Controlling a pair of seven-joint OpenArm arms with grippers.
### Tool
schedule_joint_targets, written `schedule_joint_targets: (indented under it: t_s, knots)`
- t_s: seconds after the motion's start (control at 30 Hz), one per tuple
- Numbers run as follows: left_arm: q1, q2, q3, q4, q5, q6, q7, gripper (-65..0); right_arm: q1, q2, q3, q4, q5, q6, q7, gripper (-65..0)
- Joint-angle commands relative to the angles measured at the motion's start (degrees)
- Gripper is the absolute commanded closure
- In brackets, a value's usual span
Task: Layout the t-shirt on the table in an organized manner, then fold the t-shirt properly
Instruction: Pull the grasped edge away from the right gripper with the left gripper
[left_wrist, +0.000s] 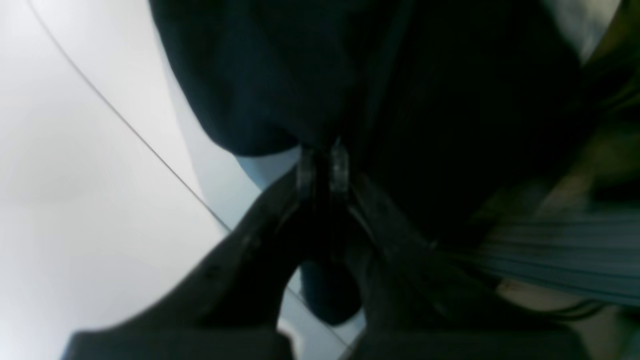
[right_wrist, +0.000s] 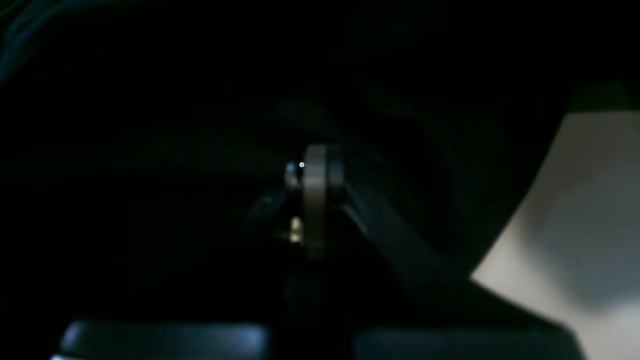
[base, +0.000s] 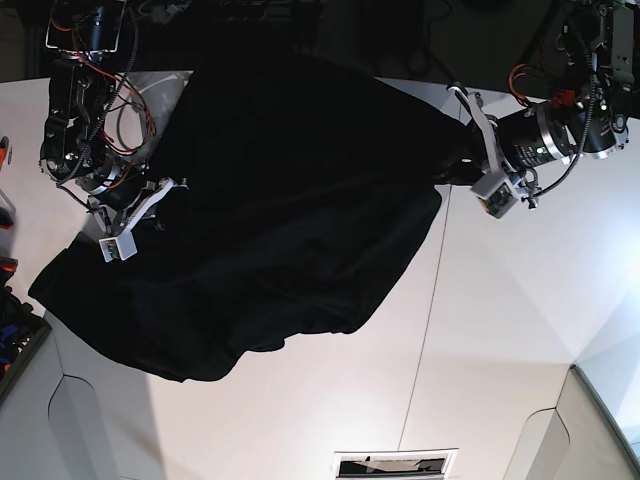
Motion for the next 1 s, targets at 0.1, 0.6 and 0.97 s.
schedule_joint_targets:
  t_s: [0.1, 0.6, 0.97]
  knots:
    - [-0.4, -5.2, 7.4, 0.2, 21.9, -0.3, -10.0, 0.0, 0.4, 0.6, 0.2, 0.5, -0.6, -0.3, -0.8, 0.0]
    - [-1.5, -11.7, 9.0, 0.0, 29.5, 15.1, -12.8, -38.6, 0.4, 0.3, 0.2, 0.5, -0.5, -0.3, -0.6, 0.0]
    - [-1.5, -11.7, 8.1, 0.1, 30.0, 24.6, -7.4, -38.4, 0.5, 0.3, 0.2, 0.5, 1.7, -0.2, -0.4, 0.0]
